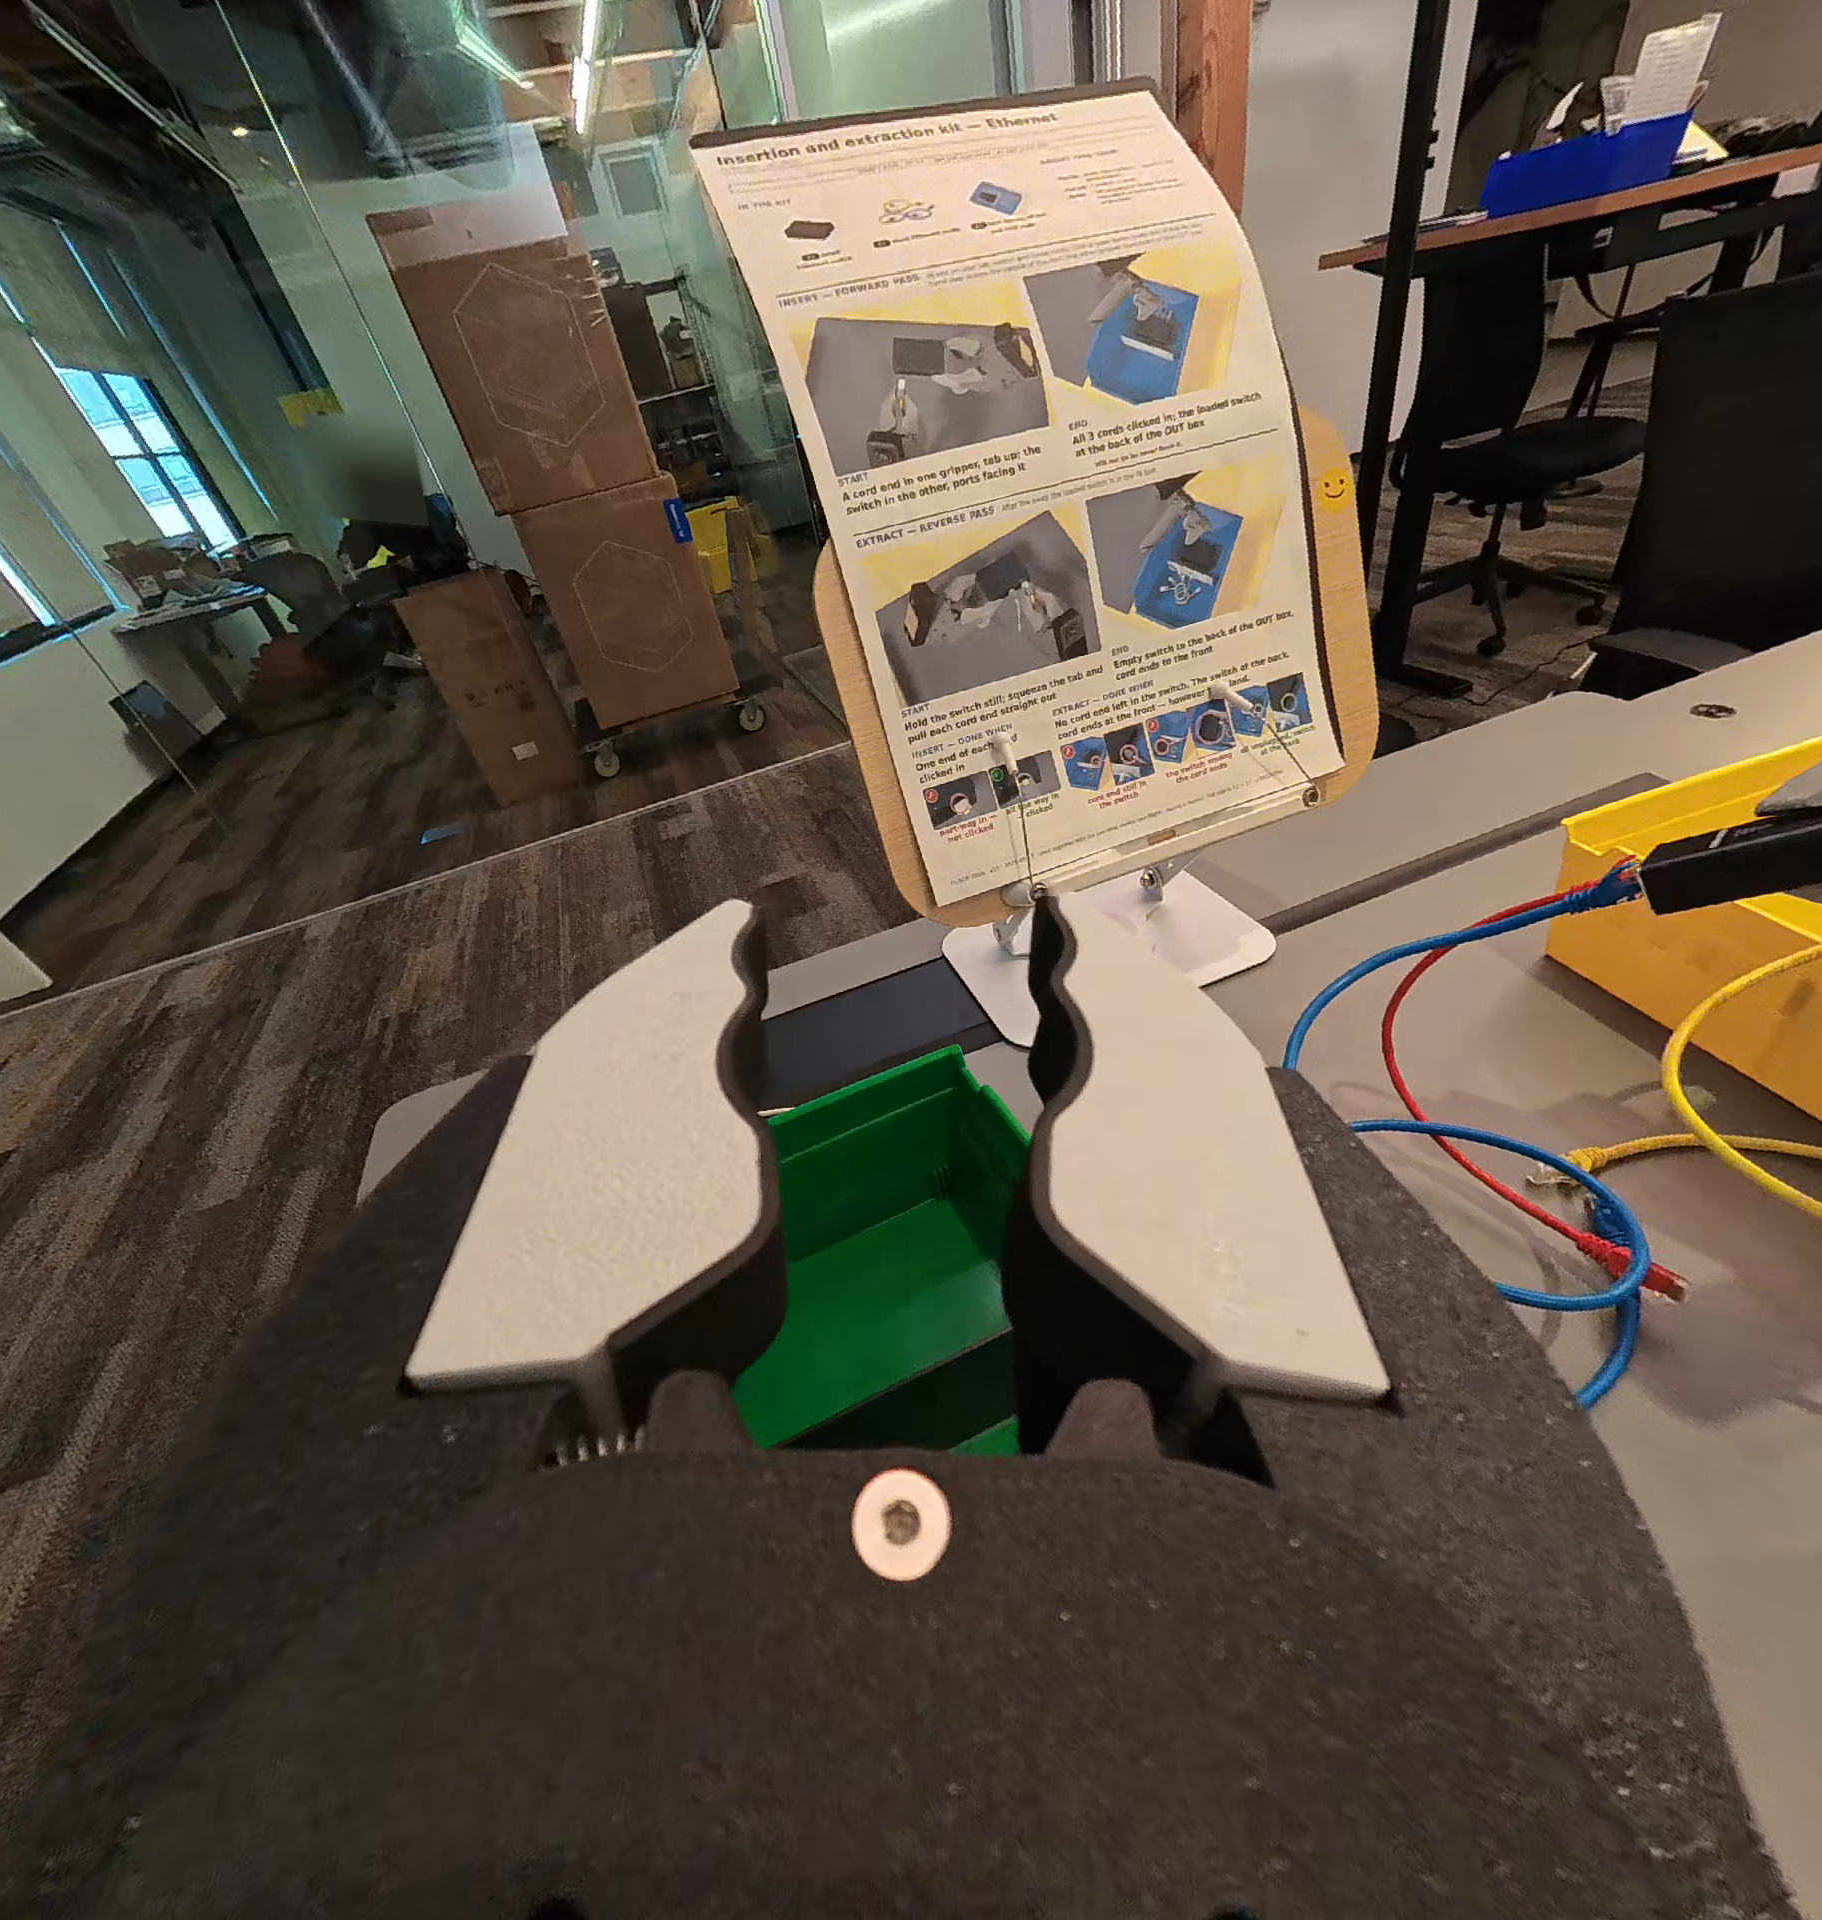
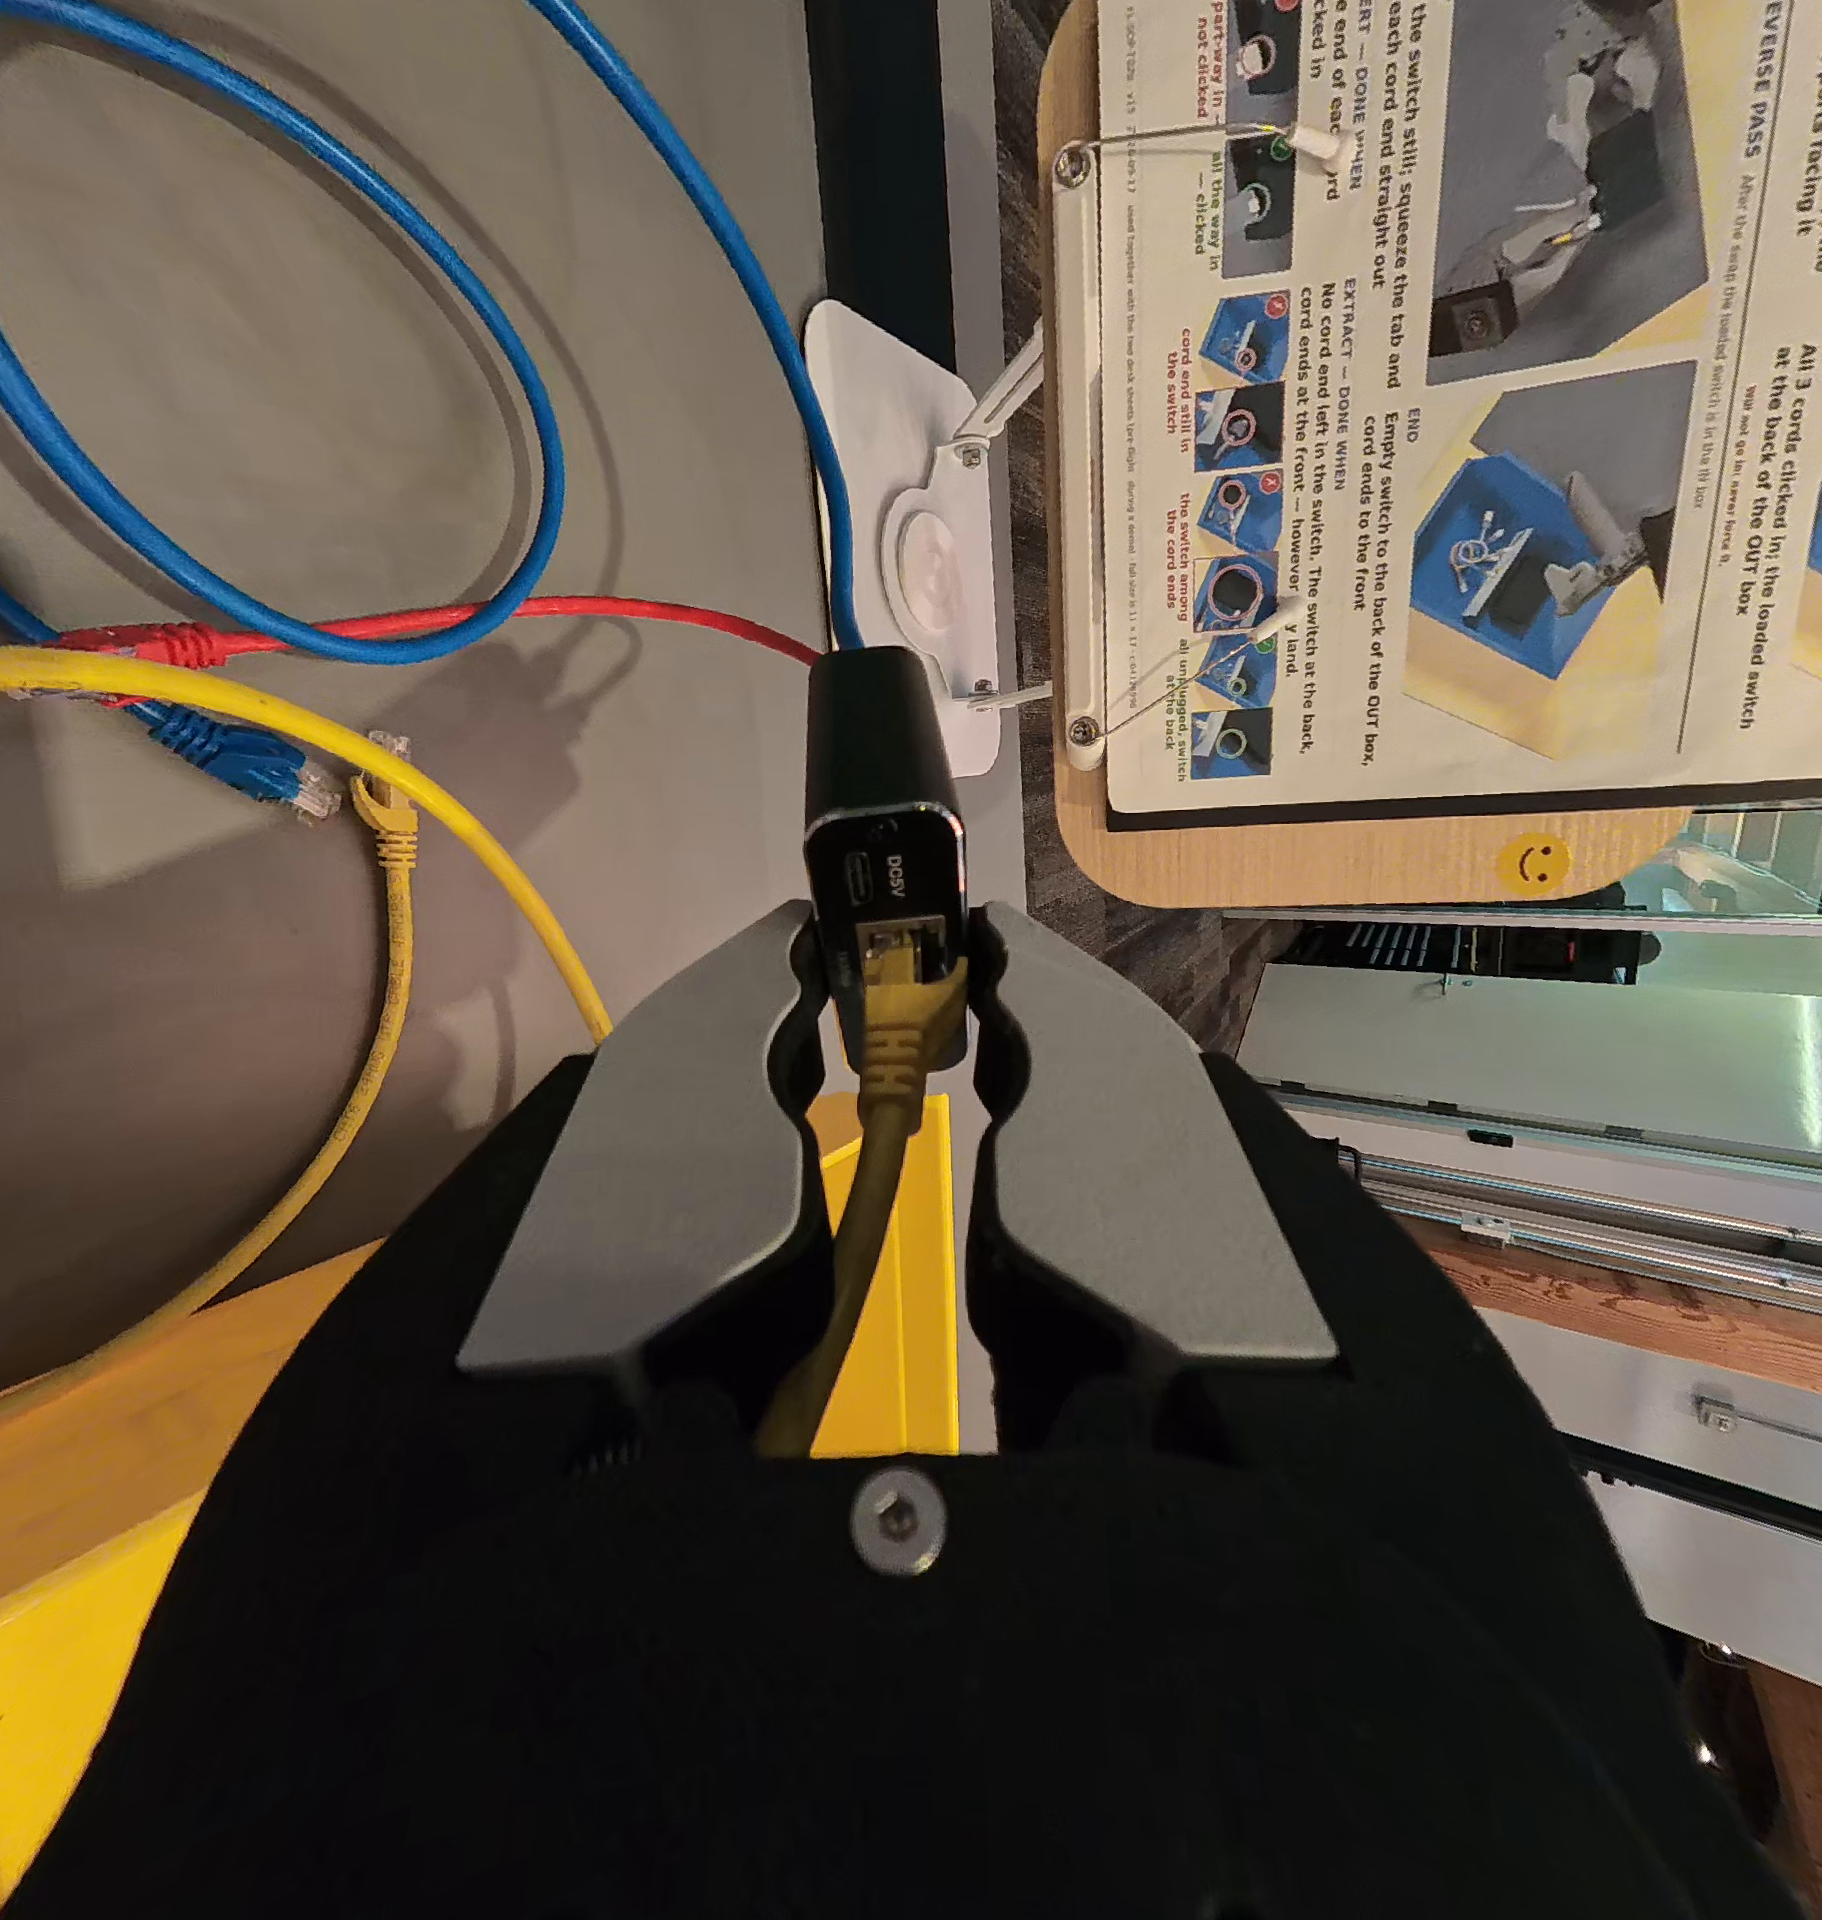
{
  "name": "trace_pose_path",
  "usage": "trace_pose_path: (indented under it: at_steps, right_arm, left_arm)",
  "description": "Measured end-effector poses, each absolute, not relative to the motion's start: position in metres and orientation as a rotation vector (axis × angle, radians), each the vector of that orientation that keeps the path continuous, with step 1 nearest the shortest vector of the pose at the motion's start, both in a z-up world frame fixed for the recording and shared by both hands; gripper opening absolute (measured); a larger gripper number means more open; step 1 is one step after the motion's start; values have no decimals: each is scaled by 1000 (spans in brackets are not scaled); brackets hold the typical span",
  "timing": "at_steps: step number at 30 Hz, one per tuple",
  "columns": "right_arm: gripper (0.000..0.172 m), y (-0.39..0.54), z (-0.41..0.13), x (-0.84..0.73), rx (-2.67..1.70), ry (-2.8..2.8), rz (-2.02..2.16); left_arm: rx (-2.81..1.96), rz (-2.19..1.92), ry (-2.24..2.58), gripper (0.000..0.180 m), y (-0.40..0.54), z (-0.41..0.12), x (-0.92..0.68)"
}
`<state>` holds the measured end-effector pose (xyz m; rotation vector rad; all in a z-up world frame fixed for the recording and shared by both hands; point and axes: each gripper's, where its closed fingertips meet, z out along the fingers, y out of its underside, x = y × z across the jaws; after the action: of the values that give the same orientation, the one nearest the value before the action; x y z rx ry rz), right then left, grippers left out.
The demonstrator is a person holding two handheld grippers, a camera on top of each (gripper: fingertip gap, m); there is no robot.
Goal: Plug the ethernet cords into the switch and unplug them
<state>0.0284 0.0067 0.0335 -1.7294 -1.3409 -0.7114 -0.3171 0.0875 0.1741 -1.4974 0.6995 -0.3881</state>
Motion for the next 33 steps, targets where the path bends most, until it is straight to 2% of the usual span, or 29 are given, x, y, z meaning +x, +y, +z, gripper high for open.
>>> trace_pose_path:
  at_steps: [9, 14, 17, 19, 25, 30, 31, 32, 33]
  right_arm:
    - [26, 6, 36, 25, -1714, -1335, -687]
    - [26, 4, 37, 16, -1683, -1342, -621]
    - [26, 3, 36, 7, -1660, -1352, -563]
    - [26, 3, 35, 2, -1649, -1364, -549]
    - [26, 4, 31, -14, -1615, -1405, -527]
    - [26, 2, 31, -26, -1580, -1417, -471]
    - [26, 1, 31, -30, -1570, -1426, -459]
    - [26, 0, 30, -33, -1561, -1436, -450]
    - [26, 1, 29, -32, -1559, -1443, -464]
  left_arm:
    - [-1444, -462, 924, 56, 71, 161, -277]
    - [-1281, -338, 1045, 60, 71, 162, -225]
    - [-1167, -433, 1277, 58, 36, 143, -167]
    - [-1094, -348, 1402, 59, 23, 124, -133]
    - [-936, -268, 1647, 50, -4, 59, -58]
    - [-893, -124, 1711, 49, 3, 29, -39]
    - [-888, -122, 1708, 45, 3, 27, -37]
    - [-867, -126, 1703, 31, 3, 27, -35]
    - [-839, -123, 1718, 25, 1, 25, -34]
